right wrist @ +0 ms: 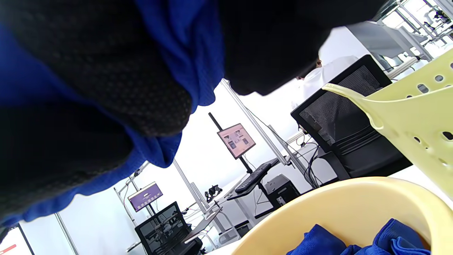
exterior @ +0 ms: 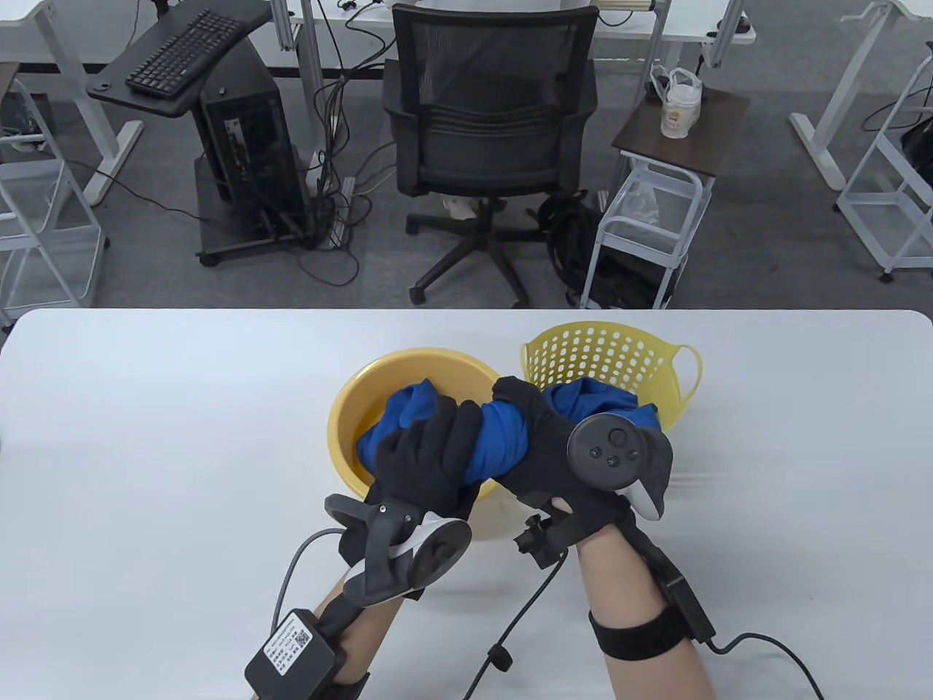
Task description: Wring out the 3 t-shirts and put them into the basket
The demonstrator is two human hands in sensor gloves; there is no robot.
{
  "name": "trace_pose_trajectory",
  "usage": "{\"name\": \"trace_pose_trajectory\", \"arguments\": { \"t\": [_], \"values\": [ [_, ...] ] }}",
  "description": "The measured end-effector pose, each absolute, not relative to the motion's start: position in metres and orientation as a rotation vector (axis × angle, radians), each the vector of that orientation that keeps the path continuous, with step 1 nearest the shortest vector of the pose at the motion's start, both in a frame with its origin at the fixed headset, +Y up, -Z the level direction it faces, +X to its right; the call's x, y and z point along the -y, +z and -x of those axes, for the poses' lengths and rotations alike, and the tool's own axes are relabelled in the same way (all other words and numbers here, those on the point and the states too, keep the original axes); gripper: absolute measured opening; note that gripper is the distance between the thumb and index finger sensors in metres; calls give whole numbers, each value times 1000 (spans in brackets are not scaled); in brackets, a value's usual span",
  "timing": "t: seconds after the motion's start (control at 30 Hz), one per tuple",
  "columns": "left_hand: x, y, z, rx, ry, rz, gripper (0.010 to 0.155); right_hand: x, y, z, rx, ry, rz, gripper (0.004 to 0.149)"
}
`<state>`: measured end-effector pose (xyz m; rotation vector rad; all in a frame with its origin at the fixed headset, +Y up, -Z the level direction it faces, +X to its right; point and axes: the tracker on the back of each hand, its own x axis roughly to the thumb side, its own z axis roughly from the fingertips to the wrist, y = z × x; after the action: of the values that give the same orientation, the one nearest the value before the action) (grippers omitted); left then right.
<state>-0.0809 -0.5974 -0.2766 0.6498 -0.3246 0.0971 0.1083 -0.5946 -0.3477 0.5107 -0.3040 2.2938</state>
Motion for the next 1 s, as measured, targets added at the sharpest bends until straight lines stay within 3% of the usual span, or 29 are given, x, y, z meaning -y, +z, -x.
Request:
{"name": "trace_pose_trajectory", "arguments": {
  "t": [0.17, 0.4, 0.57, 0.7, 0.87, 1.0],
  "values": [
    [591, -272, 84, 315, 104, -658, 91, 588, -341, -105, 331, 2297, -472, 91],
    [596, -279, 84, 304, 92, -587, 91, 602, -351, -105, 234, 2286, -426, 92],
    [589, -277, 94, 363, 403, -571, 96, 601, -356, -122, 272, 2122, -380, 96],
    [590, -285, 107, 392, 588, -454, 90, 602, -358, -159, 434, 1867, -129, 98],
    [599, -302, 123, 182, 397, -368, 88, 595, -355, -202, 721, 2209, 152, 96],
    [612, -318, 128, 124, 347, -247, 85, 610, -367, -201, 655, 2454, 386, 96]
  ]
}}
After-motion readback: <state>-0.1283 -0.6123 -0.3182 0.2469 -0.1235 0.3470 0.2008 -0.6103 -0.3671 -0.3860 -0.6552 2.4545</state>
